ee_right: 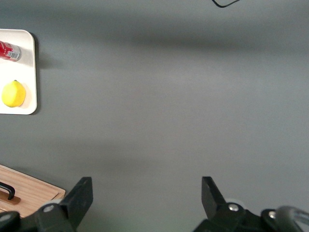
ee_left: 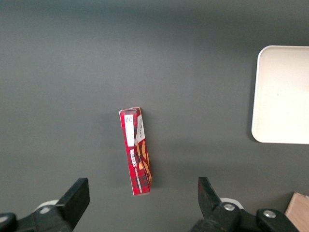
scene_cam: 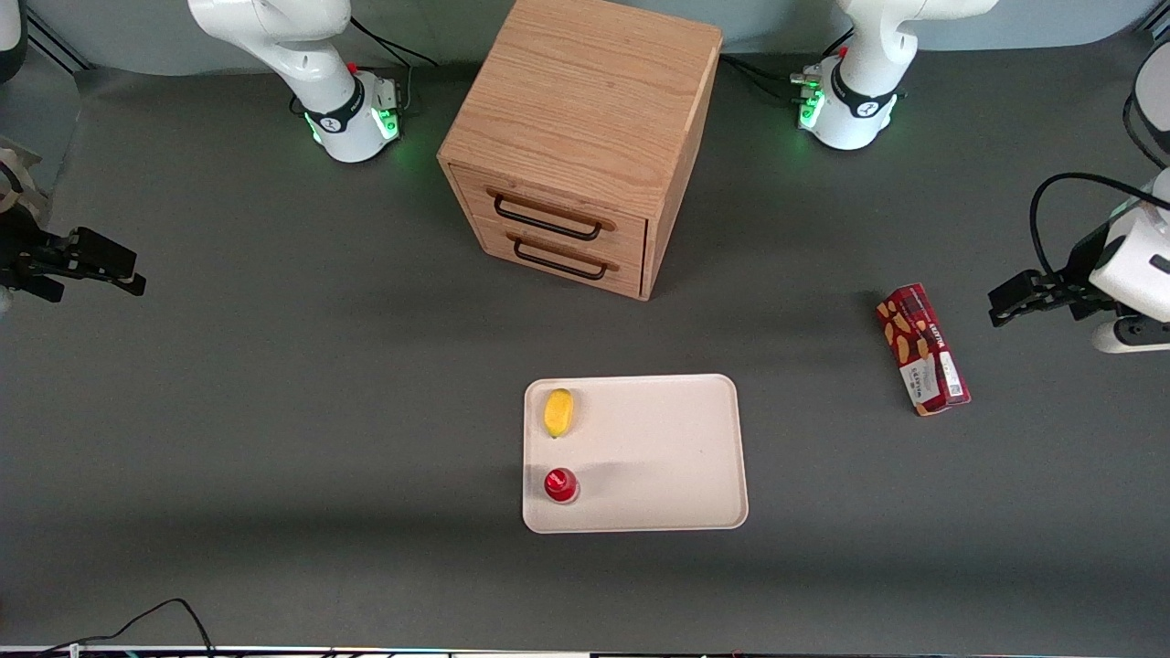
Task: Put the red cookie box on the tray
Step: 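Lower the open left gripper over the red plaid cookie box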
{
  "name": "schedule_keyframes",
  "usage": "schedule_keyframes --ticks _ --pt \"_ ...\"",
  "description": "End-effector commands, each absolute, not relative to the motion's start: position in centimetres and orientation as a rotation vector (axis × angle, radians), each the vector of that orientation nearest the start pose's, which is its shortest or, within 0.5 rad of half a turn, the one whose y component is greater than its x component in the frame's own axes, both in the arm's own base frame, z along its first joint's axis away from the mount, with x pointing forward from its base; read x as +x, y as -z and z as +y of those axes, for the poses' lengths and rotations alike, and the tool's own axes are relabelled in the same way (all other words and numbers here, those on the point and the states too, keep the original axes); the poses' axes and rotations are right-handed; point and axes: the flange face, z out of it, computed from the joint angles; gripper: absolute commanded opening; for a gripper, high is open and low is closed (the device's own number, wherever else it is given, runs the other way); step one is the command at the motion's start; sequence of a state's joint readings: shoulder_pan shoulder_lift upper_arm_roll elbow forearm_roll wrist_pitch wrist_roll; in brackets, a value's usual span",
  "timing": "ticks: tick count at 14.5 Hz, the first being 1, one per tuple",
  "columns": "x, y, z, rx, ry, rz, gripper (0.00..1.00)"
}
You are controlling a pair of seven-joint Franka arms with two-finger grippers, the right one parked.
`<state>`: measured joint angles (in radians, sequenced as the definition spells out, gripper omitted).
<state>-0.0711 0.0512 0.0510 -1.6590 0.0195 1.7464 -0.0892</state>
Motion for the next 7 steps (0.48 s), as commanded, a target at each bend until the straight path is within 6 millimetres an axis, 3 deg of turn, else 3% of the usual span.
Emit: schedule_keyframes --ticks 1,4,7 --pt "58.8 -57.8 -1.0 -3.121 0.037 -0.081 1.0" --pt "59.3 -56.7 -0.6 -3.119 -0.005 -0.087 1.0" --pt "58.8 -49.6 -0.8 -3.12 -0.145 -0.122 1.0"
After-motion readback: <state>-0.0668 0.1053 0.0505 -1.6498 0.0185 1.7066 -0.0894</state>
